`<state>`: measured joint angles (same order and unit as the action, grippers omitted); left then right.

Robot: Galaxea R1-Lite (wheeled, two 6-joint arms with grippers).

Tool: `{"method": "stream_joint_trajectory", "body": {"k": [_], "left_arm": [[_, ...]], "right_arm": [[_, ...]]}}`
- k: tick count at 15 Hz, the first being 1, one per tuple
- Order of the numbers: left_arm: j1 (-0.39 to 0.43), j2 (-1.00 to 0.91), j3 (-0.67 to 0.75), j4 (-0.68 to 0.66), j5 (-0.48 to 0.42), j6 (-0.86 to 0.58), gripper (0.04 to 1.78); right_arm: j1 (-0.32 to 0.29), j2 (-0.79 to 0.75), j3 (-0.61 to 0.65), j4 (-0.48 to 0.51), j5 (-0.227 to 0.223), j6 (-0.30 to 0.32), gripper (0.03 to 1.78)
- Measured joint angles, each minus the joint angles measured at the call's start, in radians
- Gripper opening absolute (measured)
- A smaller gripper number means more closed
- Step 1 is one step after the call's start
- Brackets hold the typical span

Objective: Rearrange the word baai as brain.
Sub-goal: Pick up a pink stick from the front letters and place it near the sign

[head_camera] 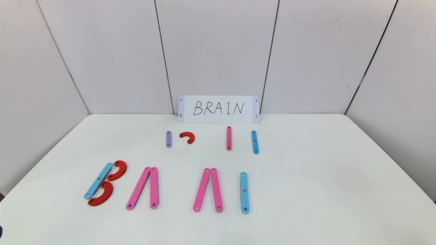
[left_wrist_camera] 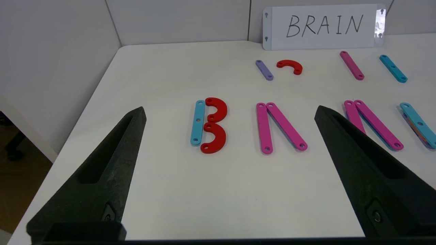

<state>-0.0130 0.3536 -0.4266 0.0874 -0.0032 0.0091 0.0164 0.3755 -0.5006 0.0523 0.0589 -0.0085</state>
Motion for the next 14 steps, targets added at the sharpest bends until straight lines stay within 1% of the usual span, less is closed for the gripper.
{"method": "stream_joint_trajectory", "body": {"k": [2,3,6,8,11,12,14], "left_arm": [[-0.001,0.114,-0.081,0.013,0.000,0.005,1.74],[-0.001,0.170,-0.128,0.032,-0.001,0.007,1.74],[-0.003,0.337,-0.293,0.169,-0.014,0.013,1.74],[-0.005,0.441,-0.372,0.243,-0.028,0.013,1.74],[-0.006,0.598,-0.491,0.294,-0.034,0.015,1.74],[-0.007,0.648,-0.536,0.326,-0.036,0.017,1.74],[-0.011,0.742,-0.618,0.409,-0.044,0.033,1.74]], "right_arm": [[0.001,0.114,-0.110,0.023,0.011,-0.001,1.74],[0.003,0.167,-0.171,0.053,0.026,-0.001,1.74],[0.006,0.333,-0.351,0.216,0.101,-0.001,1.74],[0.007,0.443,-0.430,0.280,0.139,-0.001,1.74],[0.010,0.600,-0.527,0.307,0.189,-0.002,1.74],[0.013,0.643,-0.547,0.309,0.198,-0.002,1.74],[0.029,0.719,-0.567,0.312,0.203,-0.001,1.74]]}}
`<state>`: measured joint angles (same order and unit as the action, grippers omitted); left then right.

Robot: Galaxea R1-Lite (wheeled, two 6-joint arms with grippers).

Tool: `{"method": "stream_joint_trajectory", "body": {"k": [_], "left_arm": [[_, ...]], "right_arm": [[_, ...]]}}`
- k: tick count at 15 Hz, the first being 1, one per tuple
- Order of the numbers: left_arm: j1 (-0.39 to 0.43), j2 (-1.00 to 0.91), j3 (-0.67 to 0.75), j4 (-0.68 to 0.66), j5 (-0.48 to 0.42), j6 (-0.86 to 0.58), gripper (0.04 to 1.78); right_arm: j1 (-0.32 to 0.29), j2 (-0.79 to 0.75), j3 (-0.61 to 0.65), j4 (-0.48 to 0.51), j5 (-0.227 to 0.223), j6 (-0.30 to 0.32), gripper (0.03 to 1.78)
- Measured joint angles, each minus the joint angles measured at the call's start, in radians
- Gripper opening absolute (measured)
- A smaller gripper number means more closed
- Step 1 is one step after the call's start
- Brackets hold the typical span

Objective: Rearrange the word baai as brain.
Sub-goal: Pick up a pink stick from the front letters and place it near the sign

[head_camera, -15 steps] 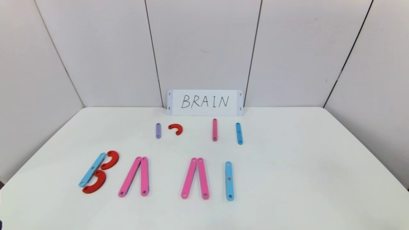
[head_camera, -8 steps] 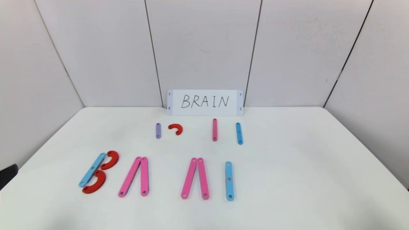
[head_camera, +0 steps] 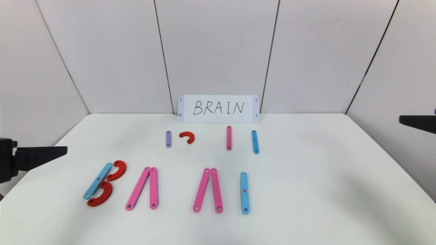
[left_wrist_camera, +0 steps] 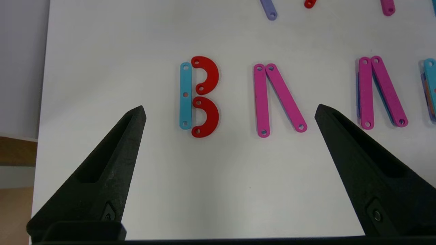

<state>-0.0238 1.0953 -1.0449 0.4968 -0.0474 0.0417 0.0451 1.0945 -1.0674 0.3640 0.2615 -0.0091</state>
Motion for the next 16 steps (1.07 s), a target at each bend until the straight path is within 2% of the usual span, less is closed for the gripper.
{"method": "stream_joint_trajectory", "body": {"k": [3,10,12,16], "left_arm": [[-0.032,0.126,-0.051,0.074,-0.004,0.060,1.74],[-0.140,0.342,0.003,0.056,0.008,0.056,1.74],[-0.150,0.385,0.045,-0.013,0.007,0.053,1.74],[-0.154,0.468,0.148,-0.238,0.006,0.049,1.74]], "right_arm": [[0.036,0.089,-0.014,0.000,-0.011,0.004,1.74],[0.064,0.197,-0.037,-0.013,-0.012,0.007,1.74],[0.073,0.213,-0.041,-0.014,-0.012,0.007,1.74],[0.076,0.248,-0.055,-0.023,-0.004,0.007,1.74]]}}
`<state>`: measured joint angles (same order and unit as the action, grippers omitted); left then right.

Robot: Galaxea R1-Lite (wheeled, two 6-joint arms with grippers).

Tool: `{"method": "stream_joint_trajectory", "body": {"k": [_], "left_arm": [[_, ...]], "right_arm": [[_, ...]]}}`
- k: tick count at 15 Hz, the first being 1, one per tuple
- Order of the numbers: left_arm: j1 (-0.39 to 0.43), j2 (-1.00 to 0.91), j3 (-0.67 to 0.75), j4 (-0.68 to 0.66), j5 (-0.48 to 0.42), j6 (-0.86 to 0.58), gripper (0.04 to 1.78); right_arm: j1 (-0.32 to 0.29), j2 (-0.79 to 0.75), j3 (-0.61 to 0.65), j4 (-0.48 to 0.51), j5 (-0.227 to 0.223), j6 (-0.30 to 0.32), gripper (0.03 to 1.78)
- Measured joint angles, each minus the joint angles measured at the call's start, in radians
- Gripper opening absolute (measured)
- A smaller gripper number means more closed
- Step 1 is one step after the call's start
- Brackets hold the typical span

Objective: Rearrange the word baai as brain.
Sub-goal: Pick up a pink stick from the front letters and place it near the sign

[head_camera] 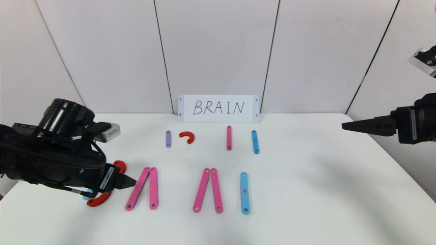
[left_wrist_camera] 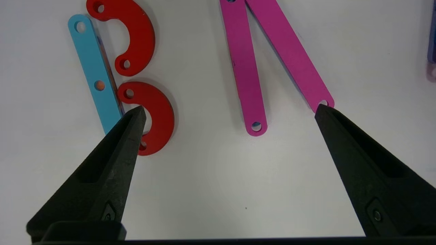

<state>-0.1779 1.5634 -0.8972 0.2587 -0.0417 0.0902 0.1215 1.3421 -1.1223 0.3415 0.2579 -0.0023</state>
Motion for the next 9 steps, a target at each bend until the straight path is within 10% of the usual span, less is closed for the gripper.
{"method": "stream_joint_trajectory", "body": {"k": [9], "left_arm": [[0.000,0.133,0.086,-0.174,0.000,-0.020,1.74]], "right_arm": [[0.003,0.152,0.001,-0.122,0.092,-0.004,1.74]]}}
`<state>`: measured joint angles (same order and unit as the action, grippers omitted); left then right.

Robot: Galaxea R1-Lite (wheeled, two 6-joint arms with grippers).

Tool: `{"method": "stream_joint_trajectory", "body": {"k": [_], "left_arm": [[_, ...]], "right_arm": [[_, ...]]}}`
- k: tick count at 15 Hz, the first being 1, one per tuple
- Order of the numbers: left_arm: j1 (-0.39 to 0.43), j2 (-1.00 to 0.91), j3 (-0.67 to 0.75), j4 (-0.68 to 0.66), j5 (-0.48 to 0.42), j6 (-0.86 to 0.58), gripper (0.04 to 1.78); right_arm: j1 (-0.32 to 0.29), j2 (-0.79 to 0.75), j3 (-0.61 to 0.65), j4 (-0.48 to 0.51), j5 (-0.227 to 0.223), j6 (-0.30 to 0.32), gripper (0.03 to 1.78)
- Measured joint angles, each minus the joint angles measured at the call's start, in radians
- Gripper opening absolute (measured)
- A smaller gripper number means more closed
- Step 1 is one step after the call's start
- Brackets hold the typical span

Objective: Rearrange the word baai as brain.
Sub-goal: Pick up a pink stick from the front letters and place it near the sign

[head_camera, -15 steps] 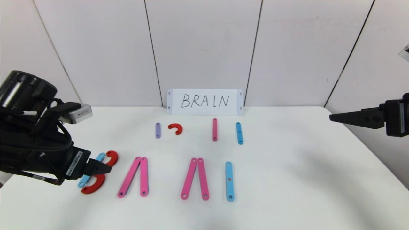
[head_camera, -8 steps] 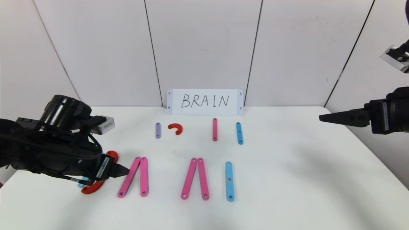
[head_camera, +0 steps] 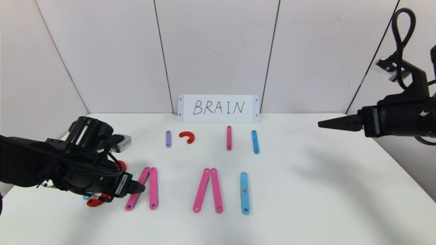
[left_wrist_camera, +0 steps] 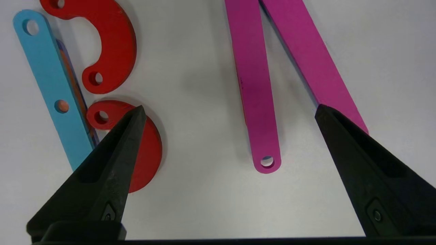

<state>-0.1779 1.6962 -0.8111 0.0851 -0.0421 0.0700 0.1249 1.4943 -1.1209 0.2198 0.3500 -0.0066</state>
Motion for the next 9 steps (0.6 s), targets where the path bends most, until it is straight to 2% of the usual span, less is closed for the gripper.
{"method": "stream_joint_trajectory", "body": {"k": [9], "left_arm": [[0.000,0.062,0.000,-0.024,0.004,0.000,1.74]], "right_arm": [[0.013,0.047,0.009,-0.007,0.016,-0.007,1.74]]}}
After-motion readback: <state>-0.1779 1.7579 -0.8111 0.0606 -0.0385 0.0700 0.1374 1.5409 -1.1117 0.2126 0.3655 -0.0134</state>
